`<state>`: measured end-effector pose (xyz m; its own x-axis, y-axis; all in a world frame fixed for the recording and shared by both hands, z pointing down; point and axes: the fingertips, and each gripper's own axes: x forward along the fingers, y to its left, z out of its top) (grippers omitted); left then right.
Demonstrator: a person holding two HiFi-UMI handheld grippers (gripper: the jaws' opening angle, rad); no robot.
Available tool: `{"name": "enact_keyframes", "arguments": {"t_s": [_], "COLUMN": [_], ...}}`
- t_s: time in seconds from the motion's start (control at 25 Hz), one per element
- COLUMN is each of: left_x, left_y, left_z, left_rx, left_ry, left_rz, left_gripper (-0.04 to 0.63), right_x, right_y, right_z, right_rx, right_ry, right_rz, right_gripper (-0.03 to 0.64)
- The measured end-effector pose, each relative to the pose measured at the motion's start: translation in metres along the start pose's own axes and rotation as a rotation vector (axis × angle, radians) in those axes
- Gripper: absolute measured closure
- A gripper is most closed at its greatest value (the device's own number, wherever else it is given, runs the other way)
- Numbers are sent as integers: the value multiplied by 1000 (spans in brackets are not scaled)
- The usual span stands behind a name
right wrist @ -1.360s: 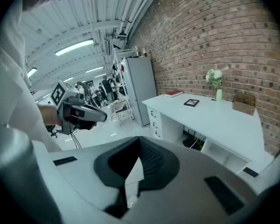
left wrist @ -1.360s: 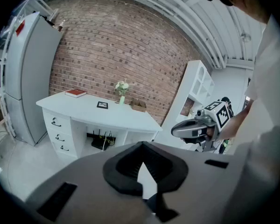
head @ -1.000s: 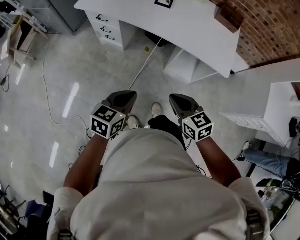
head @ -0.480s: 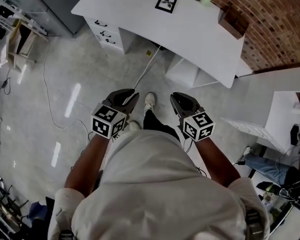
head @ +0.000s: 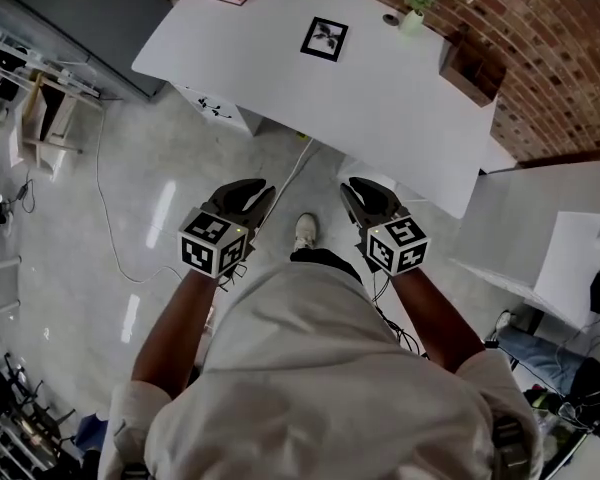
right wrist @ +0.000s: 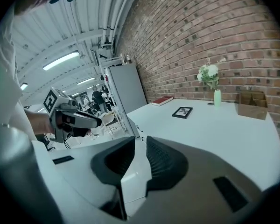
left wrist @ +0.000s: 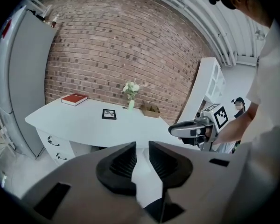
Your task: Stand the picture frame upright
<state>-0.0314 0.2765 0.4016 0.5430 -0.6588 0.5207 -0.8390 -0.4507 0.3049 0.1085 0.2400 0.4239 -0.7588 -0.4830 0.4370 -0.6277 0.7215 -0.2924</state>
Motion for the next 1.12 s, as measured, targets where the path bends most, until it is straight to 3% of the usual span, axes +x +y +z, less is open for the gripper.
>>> {"name": "enact_keyframes", "arguments": {"t_s": [0.28,0.64,1.12], "left_x": [45,88,149], "left_y": [26,78,174], "left_z": [39,82,139], "left_rx": [-14,-2,62], "left_ry": [1,17,98], "left_rz": [8,-54,-241], "left_gripper": [511,515,518], "right_x": [27,68,154], "right_y": [-54,-96,-139], "right_z": [27,48,88], "right_rx": [58,83,189], "right_ry": [-7,22,21], "right_rz": [-1,-77,-254], "right_gripper": [558,558,558]}}
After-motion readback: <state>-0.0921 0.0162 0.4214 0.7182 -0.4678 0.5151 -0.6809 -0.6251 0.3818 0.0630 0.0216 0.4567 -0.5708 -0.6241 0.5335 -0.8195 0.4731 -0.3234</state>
